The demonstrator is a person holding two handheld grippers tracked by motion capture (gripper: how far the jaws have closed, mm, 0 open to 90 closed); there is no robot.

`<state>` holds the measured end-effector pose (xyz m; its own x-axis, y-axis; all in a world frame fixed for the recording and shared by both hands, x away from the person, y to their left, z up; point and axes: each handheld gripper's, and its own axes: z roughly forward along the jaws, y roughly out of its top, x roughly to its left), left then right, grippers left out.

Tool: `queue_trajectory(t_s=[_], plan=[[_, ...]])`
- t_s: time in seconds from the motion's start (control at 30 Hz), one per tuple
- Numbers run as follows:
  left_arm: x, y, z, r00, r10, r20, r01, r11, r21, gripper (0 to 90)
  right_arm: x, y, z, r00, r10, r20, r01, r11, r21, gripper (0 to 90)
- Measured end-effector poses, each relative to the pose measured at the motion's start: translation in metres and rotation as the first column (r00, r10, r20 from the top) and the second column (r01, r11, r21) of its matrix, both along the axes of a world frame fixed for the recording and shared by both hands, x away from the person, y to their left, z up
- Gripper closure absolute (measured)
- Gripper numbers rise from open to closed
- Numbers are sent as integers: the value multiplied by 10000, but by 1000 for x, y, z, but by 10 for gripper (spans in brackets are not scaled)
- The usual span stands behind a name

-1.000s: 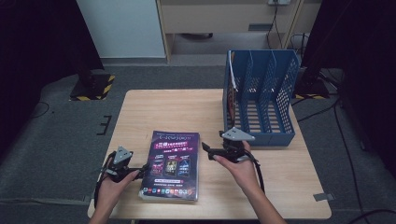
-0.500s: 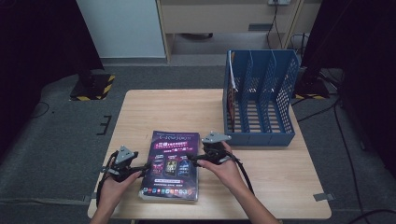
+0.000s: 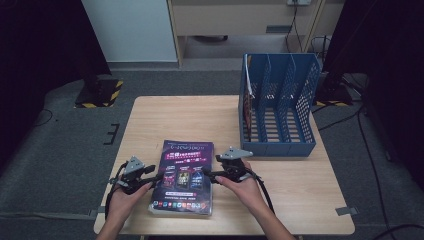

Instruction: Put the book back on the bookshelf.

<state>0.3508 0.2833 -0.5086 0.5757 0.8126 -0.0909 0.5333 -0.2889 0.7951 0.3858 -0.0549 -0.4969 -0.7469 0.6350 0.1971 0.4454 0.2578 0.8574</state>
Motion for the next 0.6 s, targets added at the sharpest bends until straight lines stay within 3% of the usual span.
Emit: queue_trajectory(t_s=[0.23,0.3,0.5,0.6], plan=[[4,-6,-2,9990,-369,-266,367,9993,-65,466,-4,5,-5,9995,246,-183,-253,9991,-342,226],[5,-6,-1,9989,-437,-197,438,9990,41,473,-5,4,-6,9992,262,-287,-271,9991,-313,225],[11,-13,-4,9975,-671,-210,668,9976,-171,474,-4,2,-9,9982,285,-525,-310,9984,-475,206],[10,-15,-3,9976,-686,-119,686,9976,20,470,-3,1,-11,9979,252,-605,-288,9977,-609,188]])
